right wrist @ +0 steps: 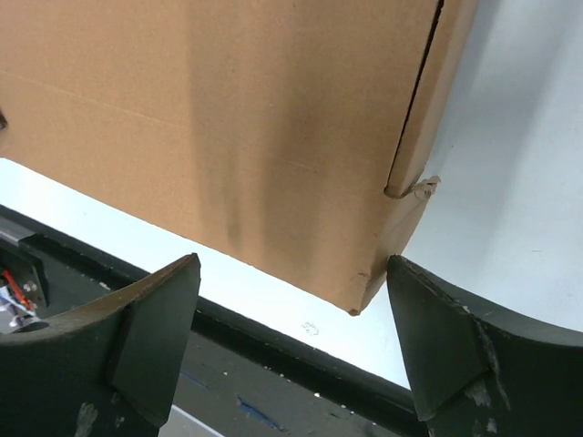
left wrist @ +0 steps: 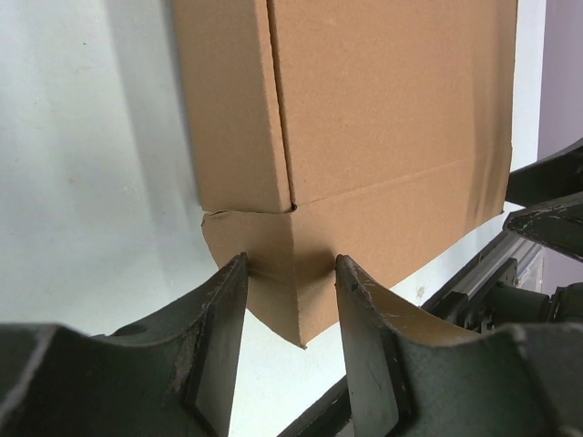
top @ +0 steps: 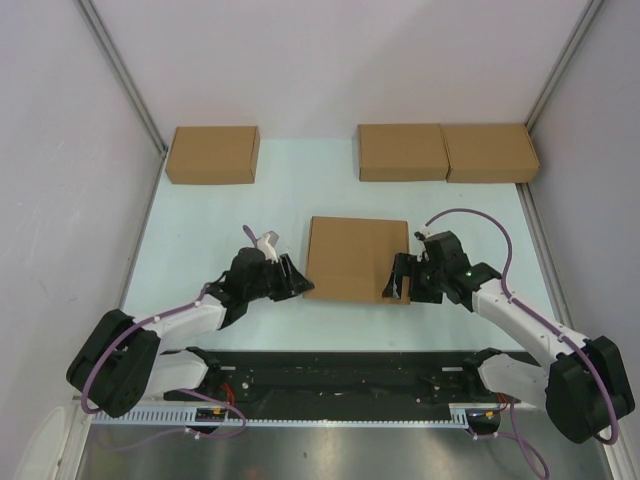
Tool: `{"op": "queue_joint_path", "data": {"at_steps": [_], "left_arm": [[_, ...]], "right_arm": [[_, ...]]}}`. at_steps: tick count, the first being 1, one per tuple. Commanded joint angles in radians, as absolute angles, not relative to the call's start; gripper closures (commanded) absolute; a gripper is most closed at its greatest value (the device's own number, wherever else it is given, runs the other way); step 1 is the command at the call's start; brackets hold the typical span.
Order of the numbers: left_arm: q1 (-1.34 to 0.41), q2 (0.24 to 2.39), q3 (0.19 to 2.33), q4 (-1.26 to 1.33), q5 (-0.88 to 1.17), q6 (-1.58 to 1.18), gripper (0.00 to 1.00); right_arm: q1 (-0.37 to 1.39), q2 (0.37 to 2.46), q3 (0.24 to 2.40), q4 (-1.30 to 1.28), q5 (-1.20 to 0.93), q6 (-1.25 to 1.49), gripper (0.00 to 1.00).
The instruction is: Fold the paper box
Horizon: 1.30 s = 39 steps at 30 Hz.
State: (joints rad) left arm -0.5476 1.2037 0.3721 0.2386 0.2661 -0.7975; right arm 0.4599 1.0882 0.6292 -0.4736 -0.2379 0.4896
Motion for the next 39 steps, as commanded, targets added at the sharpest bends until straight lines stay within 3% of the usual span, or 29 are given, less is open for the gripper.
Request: {"op": "queue_joint_path", "data": {"at_steps": [1,6,17,26,39], "left_arm": [[-0.554,1.198,0.362,0.281,0.293,-0.815,0.51],[-0.554,1.201,0.360,0.285,0.299,-0.815,0.51],[-0.554,1.209,0.356,0.293,0.305,-0.818,0.51],[-0.554,1.209,0.370,0.284,0.308,-0.815,0.49],[-0.554,1.244,0.403,0.275,0.308,-0.808,0.44]], "right_arm": [[0.451,1.107,0.669,-0.419,-0.310,0.512,0.16],[0.448,1.131,0.669,-0.419,-0.296,0.502,0.24],[0.417,1.143,0.667,-0.384,-0.370,0.528,0.31],[0.382,1.132,0.669,-0.348,-0.460,0.572,0.32],[0.383,1.186,0.669,-0.356,-0.362,0.525,0.29]]}}
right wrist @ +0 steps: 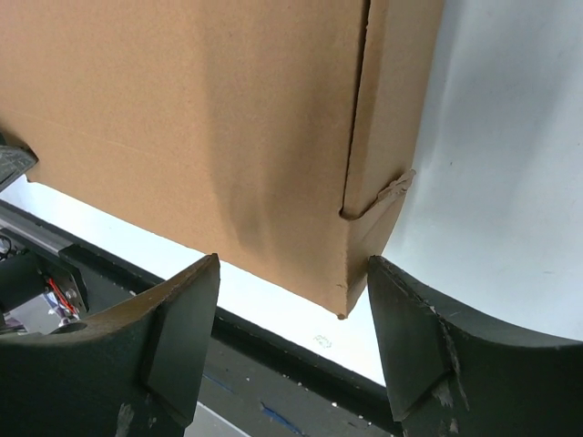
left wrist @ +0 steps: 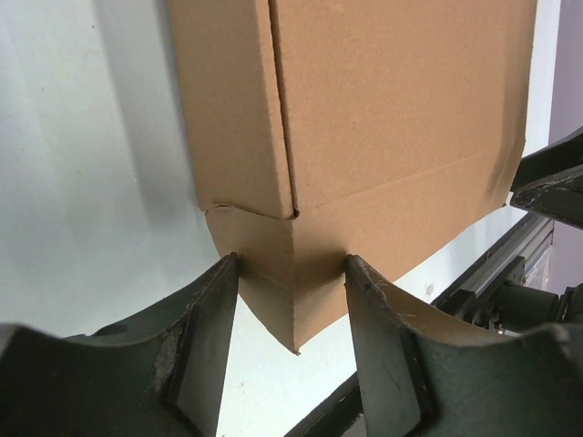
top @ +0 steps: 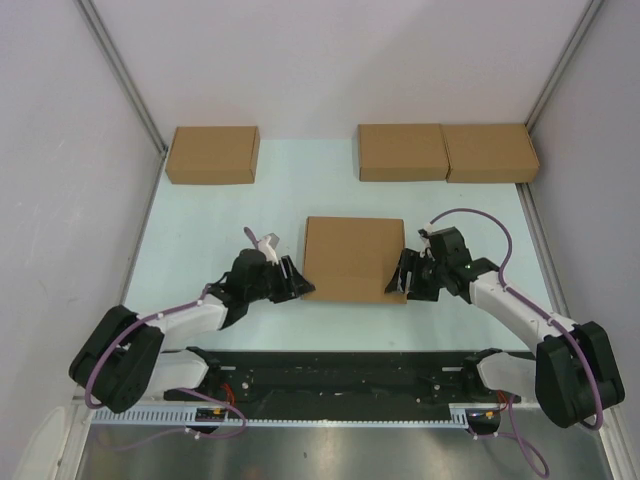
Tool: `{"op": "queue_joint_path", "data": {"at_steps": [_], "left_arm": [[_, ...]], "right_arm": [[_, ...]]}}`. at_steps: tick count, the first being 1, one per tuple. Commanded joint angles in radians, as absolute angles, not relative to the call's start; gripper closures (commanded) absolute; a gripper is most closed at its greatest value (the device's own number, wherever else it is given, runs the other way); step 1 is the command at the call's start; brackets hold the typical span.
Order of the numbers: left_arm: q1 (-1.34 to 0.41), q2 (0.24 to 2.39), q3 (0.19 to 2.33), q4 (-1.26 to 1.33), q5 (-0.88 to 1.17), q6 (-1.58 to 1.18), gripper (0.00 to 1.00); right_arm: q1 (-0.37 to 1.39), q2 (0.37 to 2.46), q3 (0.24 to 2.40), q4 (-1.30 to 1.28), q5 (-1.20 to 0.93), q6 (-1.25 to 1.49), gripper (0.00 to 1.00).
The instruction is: Fold the paper box
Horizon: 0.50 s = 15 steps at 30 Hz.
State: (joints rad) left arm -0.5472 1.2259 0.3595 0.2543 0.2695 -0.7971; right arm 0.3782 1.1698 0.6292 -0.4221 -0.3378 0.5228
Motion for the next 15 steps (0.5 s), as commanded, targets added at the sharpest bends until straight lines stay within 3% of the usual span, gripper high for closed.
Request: {"op": "queue_joint_path", "data": {"at_steps": [1,15], "left_arm": [[-0.554,1.250,0.410,0.273,0.308,-0.805,0.45],[-0.551,1.482,0.581,0.334,0.330,-0.813,0.45]], "right_arm": [[0.382,1.190,0.669,-0.354,-0.362,0.528,0.29],[0.324,1.290,0.689,-0.259,-0.377,0.545,0.30]]}}
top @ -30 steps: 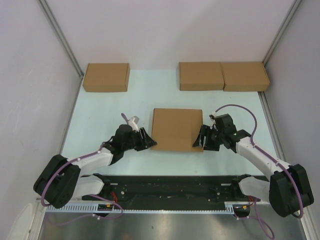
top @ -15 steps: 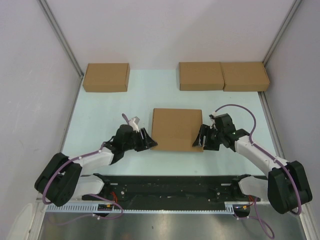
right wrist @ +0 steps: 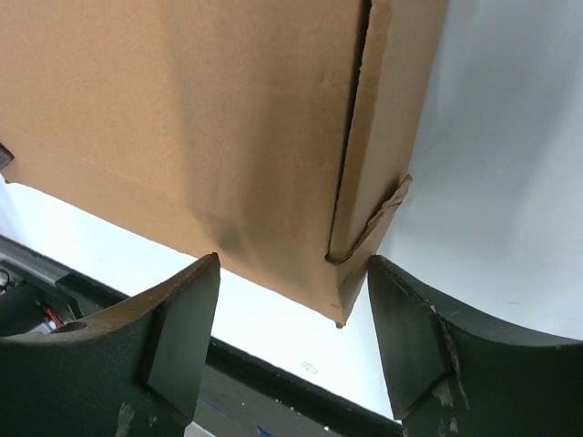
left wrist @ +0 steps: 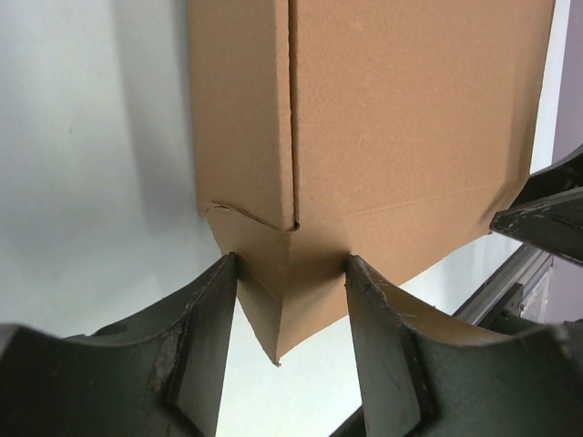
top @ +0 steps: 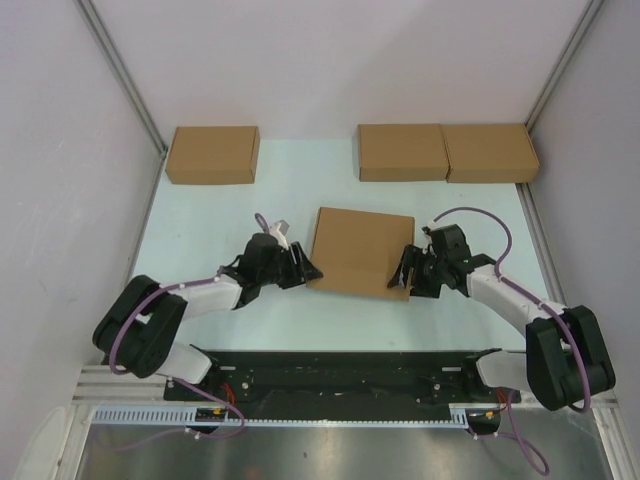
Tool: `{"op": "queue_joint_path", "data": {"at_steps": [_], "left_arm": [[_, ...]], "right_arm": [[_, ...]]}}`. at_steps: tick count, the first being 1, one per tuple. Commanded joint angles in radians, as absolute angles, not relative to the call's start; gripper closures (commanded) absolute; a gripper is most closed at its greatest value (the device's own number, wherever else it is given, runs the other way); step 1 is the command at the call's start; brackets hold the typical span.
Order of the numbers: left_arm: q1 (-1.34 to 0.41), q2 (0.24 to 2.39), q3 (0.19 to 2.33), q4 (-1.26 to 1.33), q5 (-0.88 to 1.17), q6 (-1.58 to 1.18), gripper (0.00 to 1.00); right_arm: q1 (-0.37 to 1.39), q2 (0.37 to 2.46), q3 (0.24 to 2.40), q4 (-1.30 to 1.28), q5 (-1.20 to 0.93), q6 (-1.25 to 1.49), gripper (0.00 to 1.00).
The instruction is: Fold the paper box
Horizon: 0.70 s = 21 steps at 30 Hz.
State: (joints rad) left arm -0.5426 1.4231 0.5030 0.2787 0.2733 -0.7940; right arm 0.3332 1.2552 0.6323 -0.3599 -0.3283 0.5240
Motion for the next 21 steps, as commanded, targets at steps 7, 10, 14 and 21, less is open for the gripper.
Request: {"op": "queue_joint_path", "data": {"at_steps": [7,10,14,21], "left_arm": [[-0.540,1.587,0.728,0.316,0.339,-0.805,0.45],[-0.528,1.646,0.797,0.314,0.348,-0.801,0.45],[-0.502,1.718,0.873,0.324,0.376,-0.805,0.45],[-0.468,1.841,0.980,0.333,0.411,-0.807,0.45]], "right_arm": [[0.287,1.360,0.759,-0.239,-0.371,0.535,0.30],[0.268,1.403,0.796,-0.218,-0.370,0.532,0.30],[0.249,1.480,0.837,-0.184,-0.370,0.529,0.30],[0.206,1.571,0.911,-0.146,-0.376,0.525,0.30]]}}
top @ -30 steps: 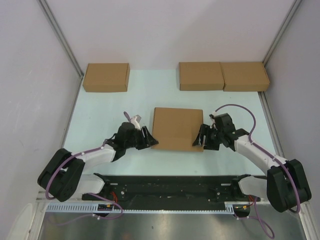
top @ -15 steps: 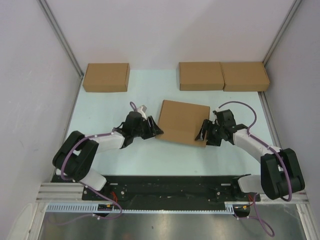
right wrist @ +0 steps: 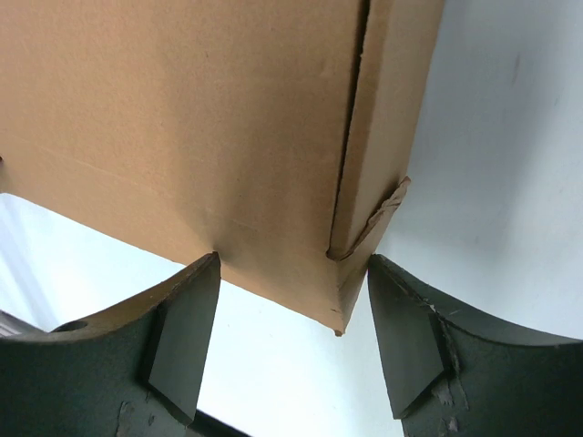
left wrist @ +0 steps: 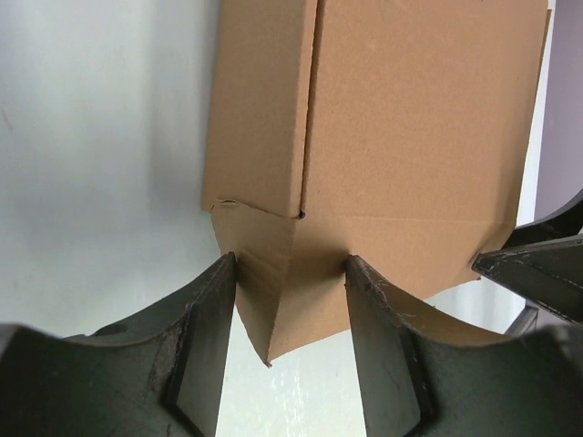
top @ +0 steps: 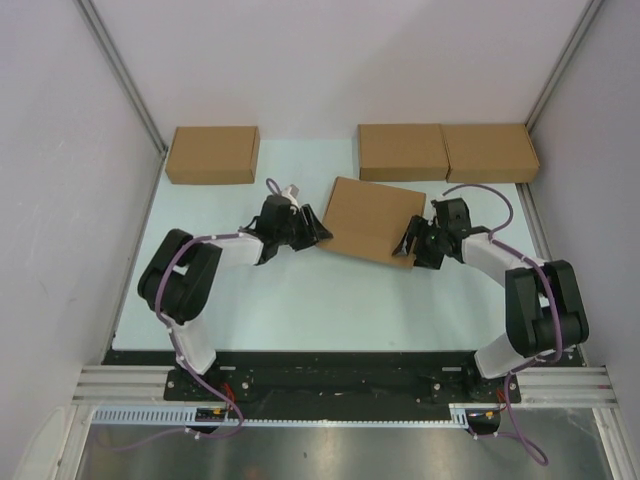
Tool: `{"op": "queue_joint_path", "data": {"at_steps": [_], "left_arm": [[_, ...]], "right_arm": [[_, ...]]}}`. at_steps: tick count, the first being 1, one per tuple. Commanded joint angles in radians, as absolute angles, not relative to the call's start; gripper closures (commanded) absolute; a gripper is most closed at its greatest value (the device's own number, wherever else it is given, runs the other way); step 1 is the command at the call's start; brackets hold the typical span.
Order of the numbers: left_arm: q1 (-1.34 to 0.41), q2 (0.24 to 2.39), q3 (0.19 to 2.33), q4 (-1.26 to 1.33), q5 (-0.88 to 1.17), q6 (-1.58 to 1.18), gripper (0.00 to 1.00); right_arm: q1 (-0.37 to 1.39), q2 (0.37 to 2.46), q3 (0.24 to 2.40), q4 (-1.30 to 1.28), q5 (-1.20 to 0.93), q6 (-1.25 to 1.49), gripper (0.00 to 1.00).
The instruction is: Fold the paper box
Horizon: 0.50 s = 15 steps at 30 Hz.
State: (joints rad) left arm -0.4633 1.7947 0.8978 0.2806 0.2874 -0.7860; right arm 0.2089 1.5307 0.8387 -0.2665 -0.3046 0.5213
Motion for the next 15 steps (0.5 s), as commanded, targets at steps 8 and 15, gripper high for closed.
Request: {"op": "queue_joint_path", "data": {"at_steps": [8,15], "left_arm": [[-0.448,1.905,1.080,0.328,0.428,-0.801,0.45],[-0.426,1.944,1.121,0.331,0.440,-0.804,0.45]], "right_arm": [[0.170,1.643,0.998,-0.129,-0.350,0.522,0.30],[0.156,1.707,1.061,-0.123,-0.348,0.528,0.30]]}}
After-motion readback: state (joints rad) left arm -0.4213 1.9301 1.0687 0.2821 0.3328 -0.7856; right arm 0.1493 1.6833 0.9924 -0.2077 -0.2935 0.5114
